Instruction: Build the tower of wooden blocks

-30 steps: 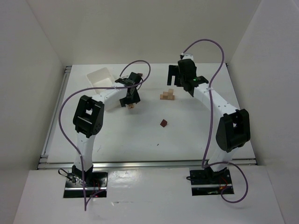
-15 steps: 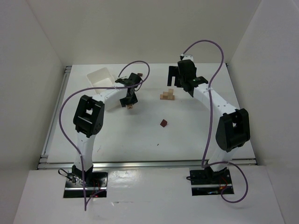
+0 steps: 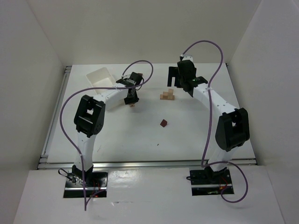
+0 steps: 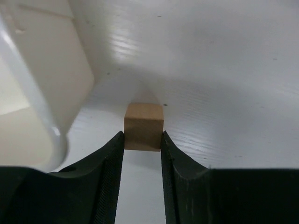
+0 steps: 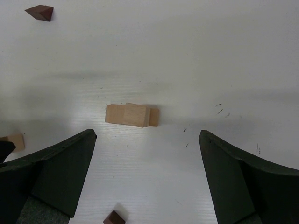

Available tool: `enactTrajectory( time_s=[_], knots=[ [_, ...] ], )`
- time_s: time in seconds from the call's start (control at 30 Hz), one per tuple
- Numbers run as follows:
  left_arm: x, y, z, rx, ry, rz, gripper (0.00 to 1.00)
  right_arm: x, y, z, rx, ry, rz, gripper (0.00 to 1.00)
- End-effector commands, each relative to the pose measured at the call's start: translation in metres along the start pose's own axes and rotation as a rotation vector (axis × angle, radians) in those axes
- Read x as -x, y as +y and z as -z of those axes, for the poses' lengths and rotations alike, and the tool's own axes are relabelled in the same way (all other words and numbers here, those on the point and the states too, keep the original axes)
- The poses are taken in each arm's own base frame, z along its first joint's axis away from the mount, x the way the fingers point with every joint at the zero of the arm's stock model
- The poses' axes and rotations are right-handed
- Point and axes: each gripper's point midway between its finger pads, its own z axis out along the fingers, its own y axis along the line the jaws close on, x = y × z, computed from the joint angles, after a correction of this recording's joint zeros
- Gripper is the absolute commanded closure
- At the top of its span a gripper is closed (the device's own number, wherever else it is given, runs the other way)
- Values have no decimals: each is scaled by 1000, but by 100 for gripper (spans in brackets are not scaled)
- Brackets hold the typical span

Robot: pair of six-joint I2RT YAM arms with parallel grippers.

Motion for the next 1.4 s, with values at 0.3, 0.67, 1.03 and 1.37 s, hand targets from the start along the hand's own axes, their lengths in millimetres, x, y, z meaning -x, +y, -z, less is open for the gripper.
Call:
enactTrajectory(
  time_s=[0.3, 0.67, 1.03, 1.37],
  knots=[
    [72, -131, 75, -478, -247, -307, 96, 0, -60, 11, -125, -3, -77, 0],
    [72, -183, 86, -582, -271, -389, 89, 6, -79, 20, -152, -29, -105, 0],
    [56, -211, 91, -634, -268, -437, 95, -4, -83, 14, -160, 9, -103, 0],
    [42, -217, 78, -629, -220, -378, 95, -14, -84, 7, -169, 47, -95, 0]
  ],
)
